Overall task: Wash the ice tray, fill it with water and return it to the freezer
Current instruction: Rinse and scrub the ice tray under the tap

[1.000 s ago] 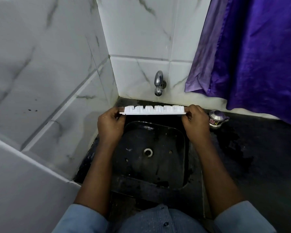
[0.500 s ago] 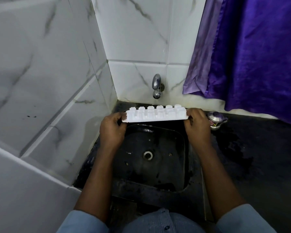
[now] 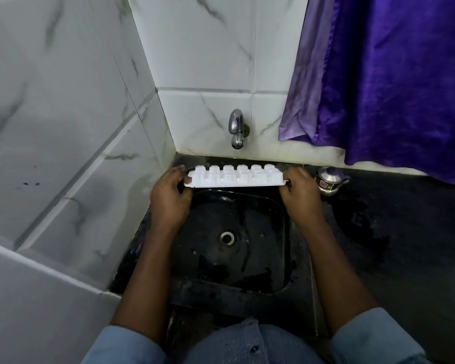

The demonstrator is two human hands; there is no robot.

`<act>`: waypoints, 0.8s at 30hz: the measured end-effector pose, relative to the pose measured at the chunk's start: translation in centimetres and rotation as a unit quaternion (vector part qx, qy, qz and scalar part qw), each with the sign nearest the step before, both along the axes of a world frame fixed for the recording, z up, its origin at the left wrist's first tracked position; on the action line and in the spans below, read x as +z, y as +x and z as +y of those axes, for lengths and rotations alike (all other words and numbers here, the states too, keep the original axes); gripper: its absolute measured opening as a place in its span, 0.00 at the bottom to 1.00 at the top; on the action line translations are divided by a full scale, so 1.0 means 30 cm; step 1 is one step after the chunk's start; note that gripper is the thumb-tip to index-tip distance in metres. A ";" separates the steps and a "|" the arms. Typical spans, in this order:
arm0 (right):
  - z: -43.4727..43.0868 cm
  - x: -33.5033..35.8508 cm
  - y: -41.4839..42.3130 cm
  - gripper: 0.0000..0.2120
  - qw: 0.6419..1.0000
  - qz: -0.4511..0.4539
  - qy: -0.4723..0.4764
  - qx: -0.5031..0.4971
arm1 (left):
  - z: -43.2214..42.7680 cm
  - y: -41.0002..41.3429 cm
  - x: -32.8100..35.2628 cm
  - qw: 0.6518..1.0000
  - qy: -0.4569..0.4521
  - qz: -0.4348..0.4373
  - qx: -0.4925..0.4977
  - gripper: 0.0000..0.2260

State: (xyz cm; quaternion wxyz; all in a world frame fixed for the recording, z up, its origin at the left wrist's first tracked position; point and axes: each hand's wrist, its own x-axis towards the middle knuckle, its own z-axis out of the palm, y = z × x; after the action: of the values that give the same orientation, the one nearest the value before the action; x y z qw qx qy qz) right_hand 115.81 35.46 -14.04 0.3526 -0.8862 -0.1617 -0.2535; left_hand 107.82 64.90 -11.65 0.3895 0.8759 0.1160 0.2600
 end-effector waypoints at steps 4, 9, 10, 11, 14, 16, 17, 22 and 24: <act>-0.005 -0.008 0.001 0.09 0.999 -0.009 0.036 -0.010 | 0.000 -0.003 -0.023 1.000 0.011 -0.008 0.000 0.05; -0.006 -0.009 0.009 0.10 1.000 0.001 0.027 0.004 | -0.008 0.011 -0.022 1.000 0.007 -0.029 0.006 0.10; -0.008 -0.005 0.008 0.09 0.999 -0.002 0.041 0.001 | -0.011 0.008 -0.020 0.999 0.002 -0.050 0.013 0.08; -0.009 -0.004 0.009 0.09 0.999 -0.003 0.039 0.003 | -0.014 0.009 -0.018 0.998 0.002 -0.063 0.014 0.07; -0.010 -0.018 0.009 0.08 1.000 0.004 -0.002 0.004 | -0.014 0.020 -0.020 0.999 0.022 -0.048 -0.001 0.12; -0.017 -0.023 0.012 0.09 1.000 0.000 0.020 -0.005 | -0.005 0.021 -0.037 0.999 0.024 -0.049 -0.001 0.10; -0.021 -0.022 0.017 0.08 1.000 -0.005 0.024 -0.003 | 0.000 0.024 -0.043 0.999 0.021 -0.045 -0.003 0.08; -0.036 -0.029 0.023 0.08 1.000 0.010 0.016 -0.009 | 0.014 0.039 -0.057 0.999 0.015 -0.011 -0.029 0.06; -0.039 -0.028 0.026 0.07 0.999 0.026 0.023 0.006 | 0.005 0.049 -0.053 0.999 -0.015 -0.011 -0.038 0.08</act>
State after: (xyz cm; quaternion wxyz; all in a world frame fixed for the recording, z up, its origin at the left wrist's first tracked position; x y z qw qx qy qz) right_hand 116.58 34.30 -14.88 0.3784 -0.8832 -0.1518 -0.2317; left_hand 109.28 65.06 -13.24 0.4137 0.8708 0.0826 0.2525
